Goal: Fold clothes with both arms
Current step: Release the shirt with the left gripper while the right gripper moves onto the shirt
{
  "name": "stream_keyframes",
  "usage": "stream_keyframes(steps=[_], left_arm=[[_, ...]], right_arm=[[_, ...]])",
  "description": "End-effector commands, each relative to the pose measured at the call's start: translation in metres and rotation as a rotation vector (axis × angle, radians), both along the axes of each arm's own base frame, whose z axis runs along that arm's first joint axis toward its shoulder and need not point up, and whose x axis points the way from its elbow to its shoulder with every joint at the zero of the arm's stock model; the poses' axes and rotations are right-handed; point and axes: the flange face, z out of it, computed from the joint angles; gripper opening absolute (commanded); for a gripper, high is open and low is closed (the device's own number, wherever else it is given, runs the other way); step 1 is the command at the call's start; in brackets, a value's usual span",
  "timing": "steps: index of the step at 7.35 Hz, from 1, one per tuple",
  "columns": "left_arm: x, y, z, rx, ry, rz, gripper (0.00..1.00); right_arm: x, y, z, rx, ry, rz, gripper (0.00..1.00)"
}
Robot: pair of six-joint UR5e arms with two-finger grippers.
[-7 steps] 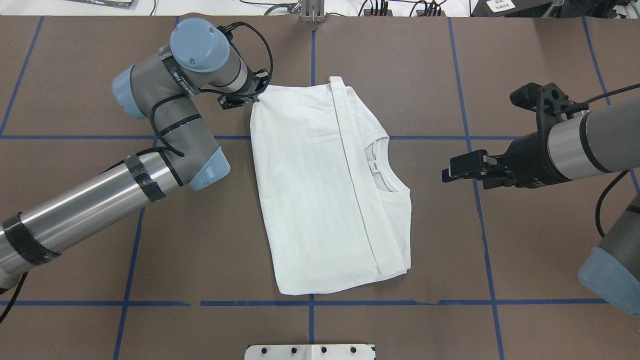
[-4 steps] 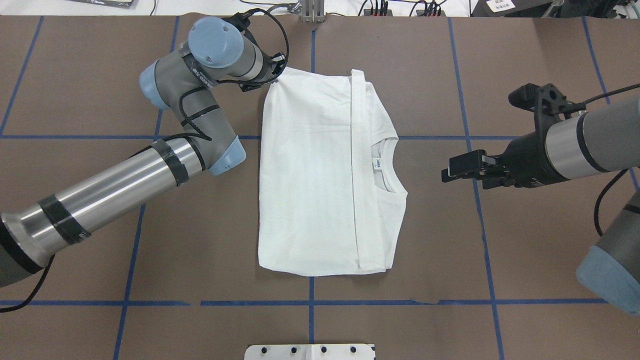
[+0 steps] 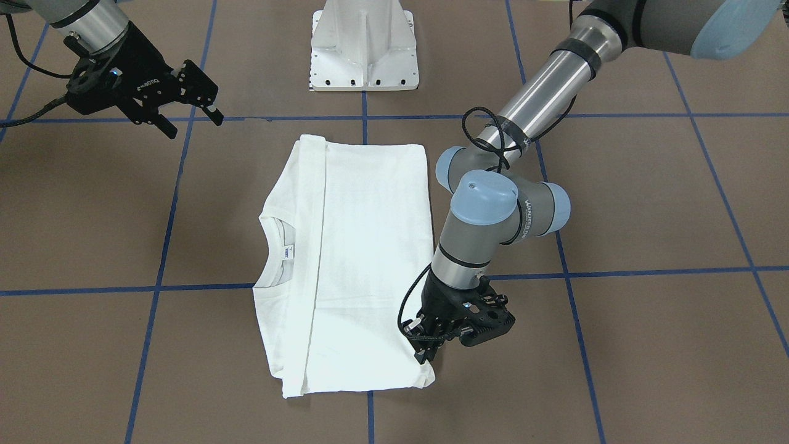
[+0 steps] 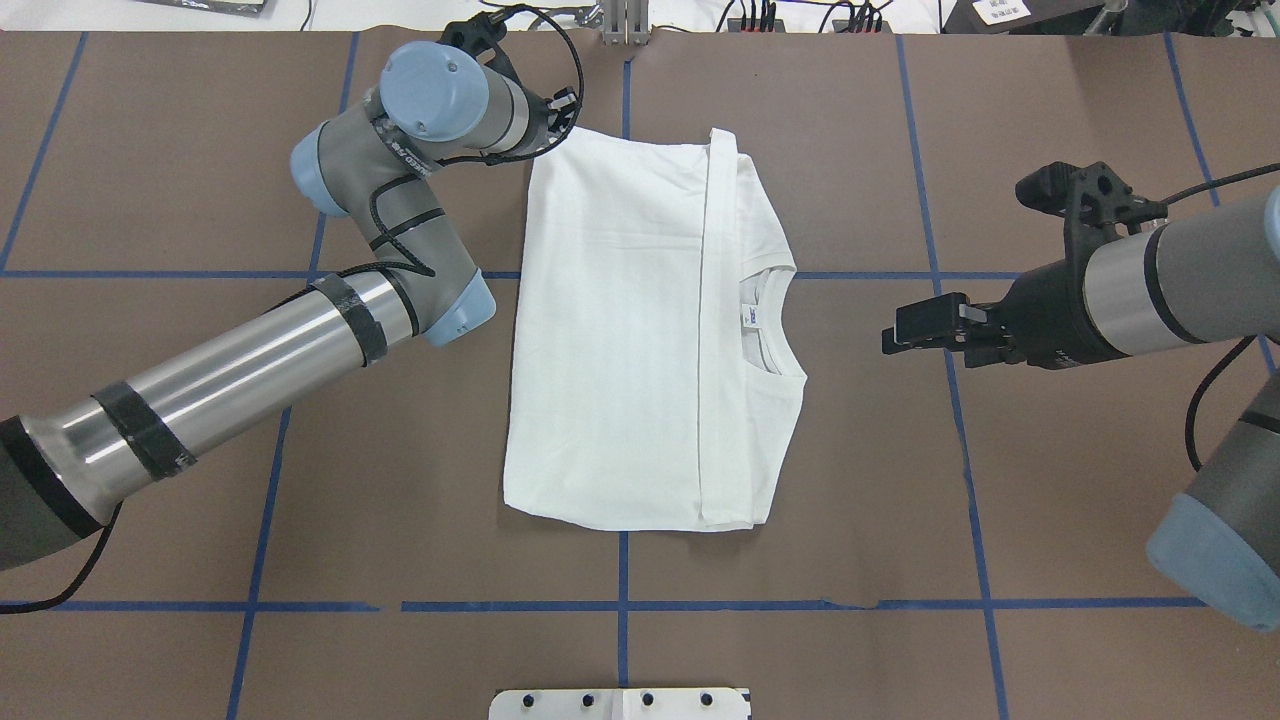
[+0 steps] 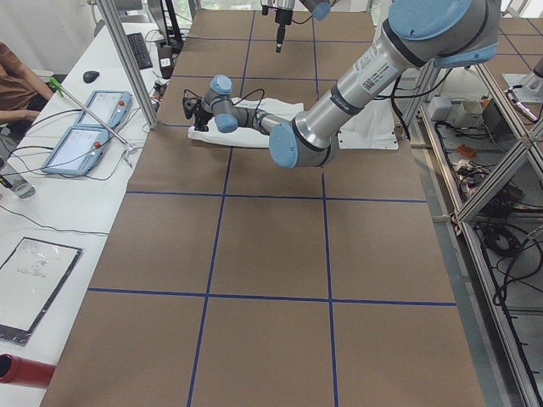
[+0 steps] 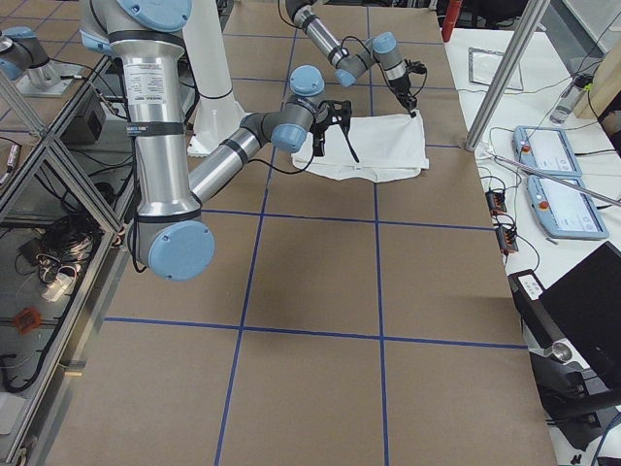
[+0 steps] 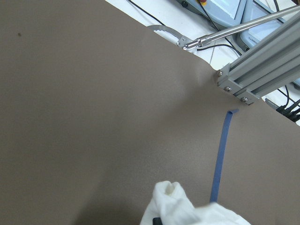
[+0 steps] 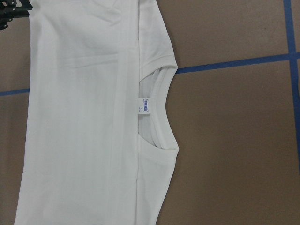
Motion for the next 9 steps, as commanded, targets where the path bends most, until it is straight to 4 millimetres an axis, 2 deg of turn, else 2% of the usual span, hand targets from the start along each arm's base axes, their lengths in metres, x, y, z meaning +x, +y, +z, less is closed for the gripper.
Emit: stream_keyframes(steps=[1,2,3,4,5,6,7,8,9], left_arm=[[-0.025,-0.016,-0.004,0.038,-0.024,0.012,1.00],[-0.044,-0.025,0.002,0.022,-0.027,0.076,1.00],[-0.064,-0.012,0.006,-0.007,-0.048,0.163,1.00],[-0.090,0.018,0.012,-0.014,-0.090,0.189,1.00],[-0.122,0.054,0.007,0.003,-0.104,0.203,1.00],[-0.142,0.082,-0.007,0.000,-0.103,0.217,1.00],[-0.159,0.113,-0.016,-0.009,-0.083,0.261,1.00],[-0.176,0.153,-0.023,0.013,-0.055,0.297,1.00],[-0.184,0.185,-0.016,0.022,-0.044,0.330,1.00]], right_arm=[[-0.012,0.001,0.005,0.003,0.021,0.005,1.00],[-0.029,0.009,0.004,0.025,0.042,0.010,1.00],[-0.047,0.015,0.003,0.025,0.083,0.007,1.00],[-0.067,0.015,-0.015,0.011,0.129,-0.001,1.00],[-0.101,0.023,-0.047,0.029,0.191,0.000,1.00],[-0.145,0.028,-0.067,0.063,0.265,-0.016,1.00],[-0.178,0.023,-0.076,0.099,0.307,-0.060,1.00],[-0.204,0.023,-0.074,0.110,0.331,-0.091,1.00],[-0.236,0.033,-0.077,0.132,0.355,-0.121,1.00]])
